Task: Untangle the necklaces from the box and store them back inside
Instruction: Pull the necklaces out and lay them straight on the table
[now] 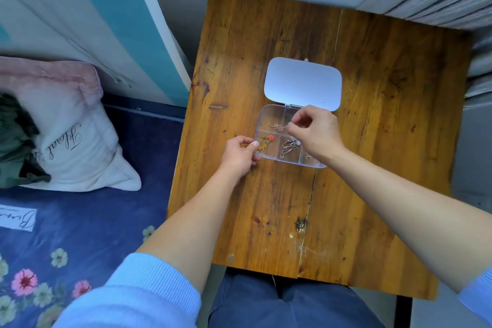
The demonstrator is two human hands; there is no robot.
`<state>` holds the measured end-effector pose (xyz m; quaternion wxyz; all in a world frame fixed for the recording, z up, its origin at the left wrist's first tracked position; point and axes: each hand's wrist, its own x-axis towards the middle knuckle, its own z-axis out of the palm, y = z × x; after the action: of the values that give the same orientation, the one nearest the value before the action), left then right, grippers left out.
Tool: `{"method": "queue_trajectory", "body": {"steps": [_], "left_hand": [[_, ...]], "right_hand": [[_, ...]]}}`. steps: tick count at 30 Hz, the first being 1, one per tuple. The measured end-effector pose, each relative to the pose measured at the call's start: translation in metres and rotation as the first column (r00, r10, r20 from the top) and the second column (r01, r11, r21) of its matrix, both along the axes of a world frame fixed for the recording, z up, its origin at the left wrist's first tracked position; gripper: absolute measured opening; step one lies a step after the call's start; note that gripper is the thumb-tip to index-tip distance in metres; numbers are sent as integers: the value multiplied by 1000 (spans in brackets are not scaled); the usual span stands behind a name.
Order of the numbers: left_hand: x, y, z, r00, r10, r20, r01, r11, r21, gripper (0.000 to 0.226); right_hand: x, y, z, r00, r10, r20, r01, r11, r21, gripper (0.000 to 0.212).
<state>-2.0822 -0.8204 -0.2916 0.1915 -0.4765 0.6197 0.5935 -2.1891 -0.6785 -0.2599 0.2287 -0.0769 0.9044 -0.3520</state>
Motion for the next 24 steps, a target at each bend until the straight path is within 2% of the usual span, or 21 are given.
{"method": "queue_trajectory", "body": {"steps": [3, 5, 7, 9, 12, 15, 20, 22, 24], "left_hand": [[4, 5, 8, 1000, 2, 5, -2, 995, -96, 20], [7, 8, 16, 999, -43, -19, 36, 958, -283, 19], [6, 12, 28, 988, -149, -42, 111, 872, -476, 17], [1, 19, 35, 944, -324, -65, 221, 766, -603, 17], [-15, 36, 35, 769, -636, -56, 458, 611, -646, 23], [-30, 55, 26, 544, -839, 21, 658, 411, -631, 32], [-47, 73, 5, 252, -949, 188, 772, 80, -631, 40], [-54, 74, 1, 193, -953, 234, 792, 10, -611, 34], [-61, 73, 1, 164, -953, 255, 816, -14, -578, 27]], "right_hand": [[10, 22, 15, 958, -164, 234, 206, 964, -169, 13], [18, 40, 20, 908, -226, 352, 306, 933, -190, 11], [27, 60, 21, 848, -305, 433, 402, 903, -153, 8], [37, 81, 19, 768, -374, 520, 498, 859, -117, 8], [51, 108, 14, 655, -415, 631, 591, 802, -86, 12], [61, 127, 7, 561, -429, 708, 660, 748, -69, 12], [70, 150, -4, 481, -424, 767, 721, 689, -72, 15], [71, 156, -7, 473, -413, 778, 729, 679, -83, 16], [72, 161, -8, 467, -404, 786, 742, 663, -100, 16]]}}
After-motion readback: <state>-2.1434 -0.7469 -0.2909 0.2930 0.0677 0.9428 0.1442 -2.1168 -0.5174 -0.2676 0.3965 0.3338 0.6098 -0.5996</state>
